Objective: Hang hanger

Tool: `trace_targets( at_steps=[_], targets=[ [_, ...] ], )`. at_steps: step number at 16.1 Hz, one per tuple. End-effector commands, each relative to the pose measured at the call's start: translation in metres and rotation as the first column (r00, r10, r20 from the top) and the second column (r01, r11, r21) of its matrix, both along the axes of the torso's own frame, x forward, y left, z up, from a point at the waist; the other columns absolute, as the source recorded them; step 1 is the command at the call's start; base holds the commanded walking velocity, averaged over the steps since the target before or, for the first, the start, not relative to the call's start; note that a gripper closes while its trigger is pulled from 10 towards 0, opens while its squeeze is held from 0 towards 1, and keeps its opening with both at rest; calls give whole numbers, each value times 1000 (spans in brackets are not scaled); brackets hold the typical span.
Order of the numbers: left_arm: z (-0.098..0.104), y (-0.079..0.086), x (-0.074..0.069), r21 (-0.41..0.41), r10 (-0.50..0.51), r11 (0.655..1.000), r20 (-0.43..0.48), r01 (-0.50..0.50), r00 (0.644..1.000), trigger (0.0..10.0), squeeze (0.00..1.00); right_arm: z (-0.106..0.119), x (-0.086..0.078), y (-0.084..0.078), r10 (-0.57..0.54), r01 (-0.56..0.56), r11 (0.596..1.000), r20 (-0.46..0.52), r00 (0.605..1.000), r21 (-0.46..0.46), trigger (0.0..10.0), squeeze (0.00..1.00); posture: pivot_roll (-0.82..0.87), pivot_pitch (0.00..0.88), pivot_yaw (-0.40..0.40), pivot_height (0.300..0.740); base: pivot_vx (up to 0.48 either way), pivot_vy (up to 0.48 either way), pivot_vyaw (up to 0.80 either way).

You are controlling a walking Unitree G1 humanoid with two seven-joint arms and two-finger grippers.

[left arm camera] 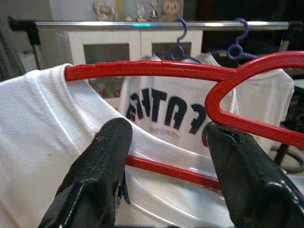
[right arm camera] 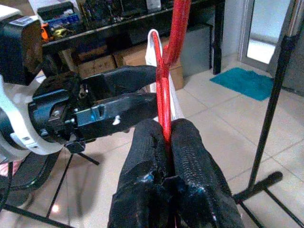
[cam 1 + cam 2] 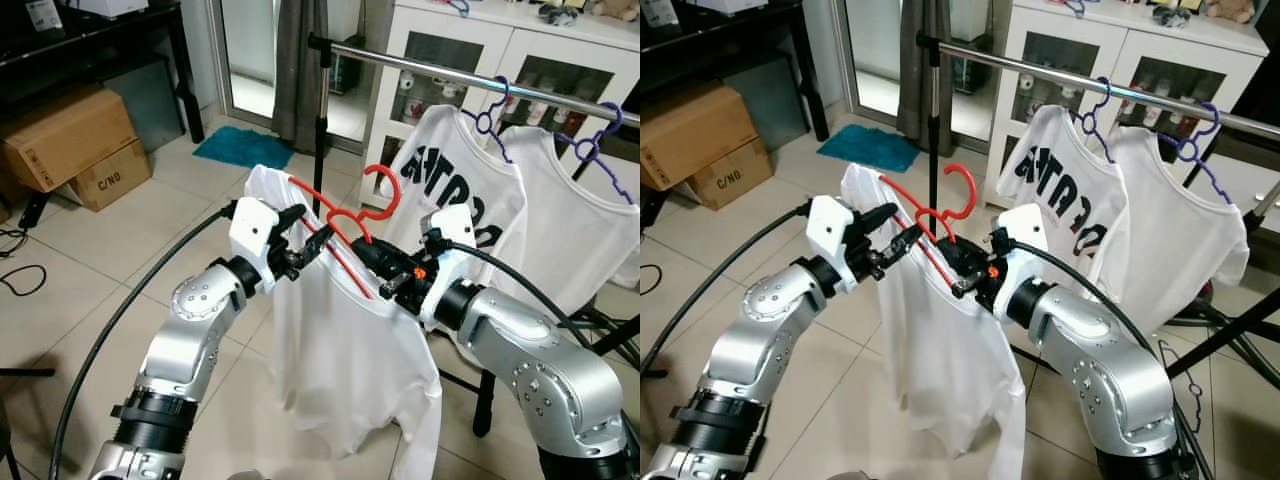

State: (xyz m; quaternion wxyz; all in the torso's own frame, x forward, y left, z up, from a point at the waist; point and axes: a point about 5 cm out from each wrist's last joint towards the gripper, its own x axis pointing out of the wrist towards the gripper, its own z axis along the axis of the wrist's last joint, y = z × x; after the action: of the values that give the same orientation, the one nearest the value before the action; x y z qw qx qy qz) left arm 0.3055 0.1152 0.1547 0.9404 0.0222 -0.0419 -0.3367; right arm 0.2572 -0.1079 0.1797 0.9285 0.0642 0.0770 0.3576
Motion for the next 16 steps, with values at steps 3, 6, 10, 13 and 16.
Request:
trace_targets(
  at_steps=[3,6,10,13,16],
  targets=[
    [17,6,-6,-63,55,997,98,-49,994,10000,0,6,1,0,11,-11,1000,26,1000,6,0,0,49,0,-15,740,0,0,0],
    [15,16,6,-19,167,986,89,-166,982,10000,0,6,2,1,16,-17,1000,28,999,4,0,0,47,0,-18,740,0,0,0],
    [14,7,3,-17,70,997,69,-69,995,10000,0,6,1,1,23,-23,1000,28,999,0,0,0,47,0,-18,740,0,0,0],
    [14,6,3,-29,107,994,89,-105,990,10000,0,6,2,1,26,-26,1000,31,999,-3,0,0,44,0,-22,740,0,0,0],
    [13,19,11,-10,240,971,89,-240,967,10000,0,6,3,1,32,-32,999,32,999,-5,0,0,44,0,-22,740,0,0,0]
  ],
)
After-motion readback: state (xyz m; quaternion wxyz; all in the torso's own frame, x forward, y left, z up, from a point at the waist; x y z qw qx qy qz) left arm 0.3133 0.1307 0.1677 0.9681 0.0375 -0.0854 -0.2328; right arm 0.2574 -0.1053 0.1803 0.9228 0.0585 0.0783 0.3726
